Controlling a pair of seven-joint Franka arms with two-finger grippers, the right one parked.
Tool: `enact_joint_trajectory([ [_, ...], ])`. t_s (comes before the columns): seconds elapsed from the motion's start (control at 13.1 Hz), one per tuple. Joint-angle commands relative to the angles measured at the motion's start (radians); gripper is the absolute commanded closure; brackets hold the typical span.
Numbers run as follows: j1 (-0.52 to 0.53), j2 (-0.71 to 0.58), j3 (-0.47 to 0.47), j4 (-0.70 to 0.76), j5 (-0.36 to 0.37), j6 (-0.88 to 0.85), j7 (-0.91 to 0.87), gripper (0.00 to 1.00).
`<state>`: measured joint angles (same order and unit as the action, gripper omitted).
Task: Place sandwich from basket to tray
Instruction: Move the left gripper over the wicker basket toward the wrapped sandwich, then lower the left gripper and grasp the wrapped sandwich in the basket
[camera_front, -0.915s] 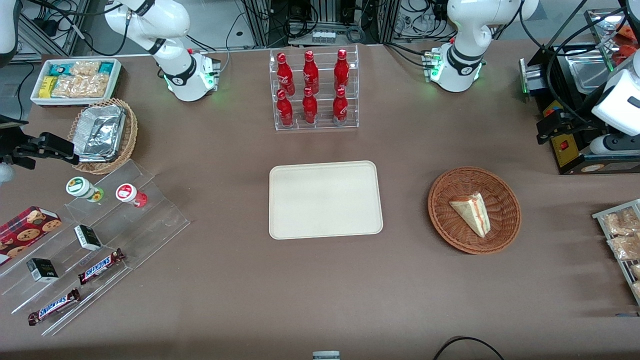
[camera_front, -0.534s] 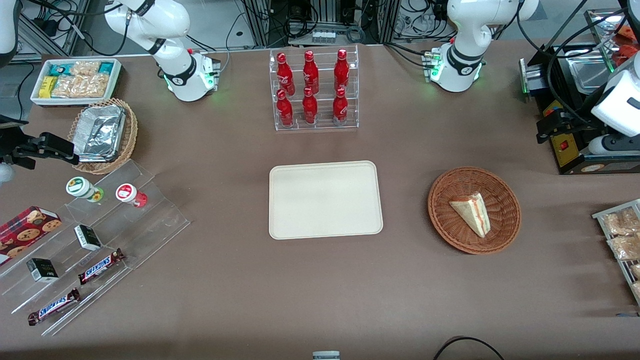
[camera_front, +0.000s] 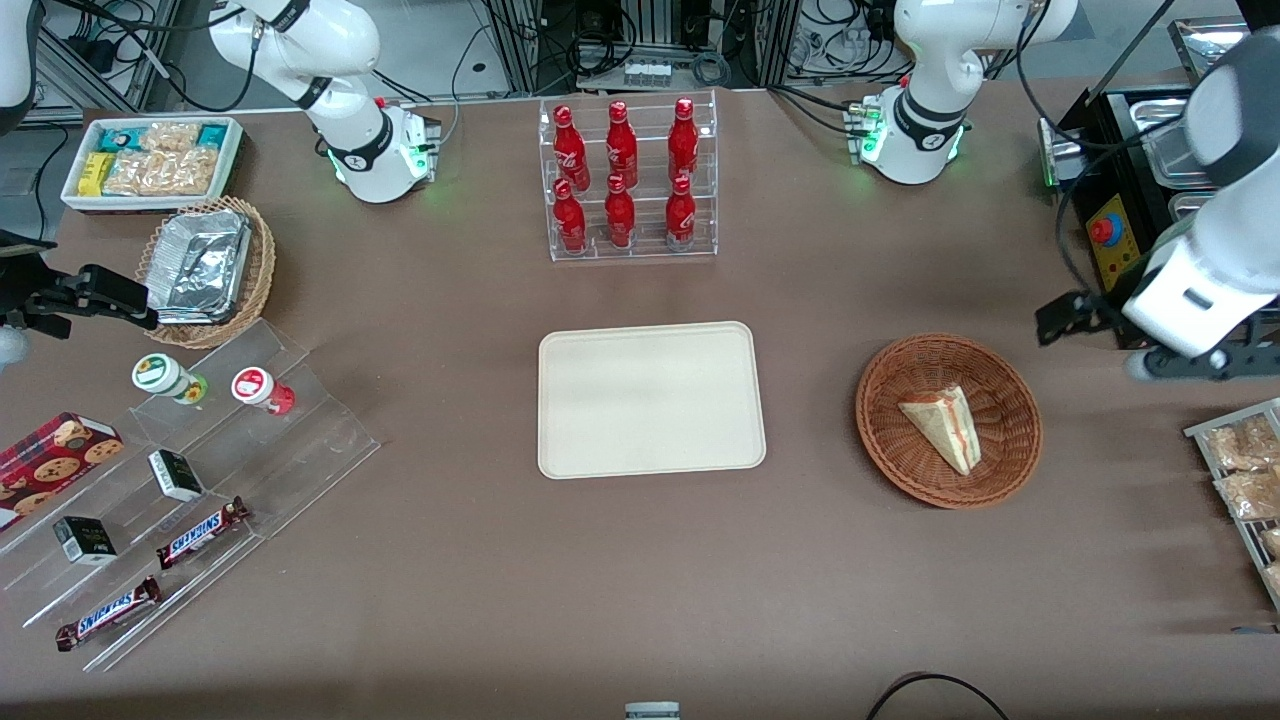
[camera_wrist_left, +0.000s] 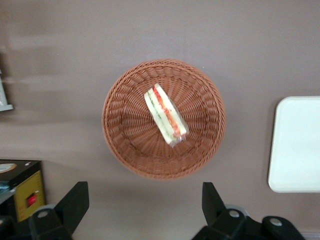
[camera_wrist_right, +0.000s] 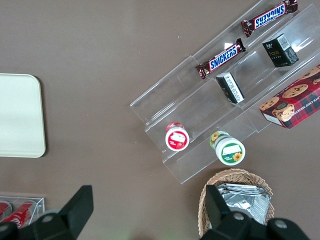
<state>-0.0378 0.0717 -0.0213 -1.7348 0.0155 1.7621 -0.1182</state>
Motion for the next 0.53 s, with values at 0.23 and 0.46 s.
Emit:
enact_joint_trajectory([
  [0.23, -0.016, 0.032, -0.003, -0.177, -0.023, 0.256, -0.291, 0.0],
  [0.46, -0.016, 0.065, -0.031, -0.218, -0.022, 0.347, -0.38, 0.0],
])
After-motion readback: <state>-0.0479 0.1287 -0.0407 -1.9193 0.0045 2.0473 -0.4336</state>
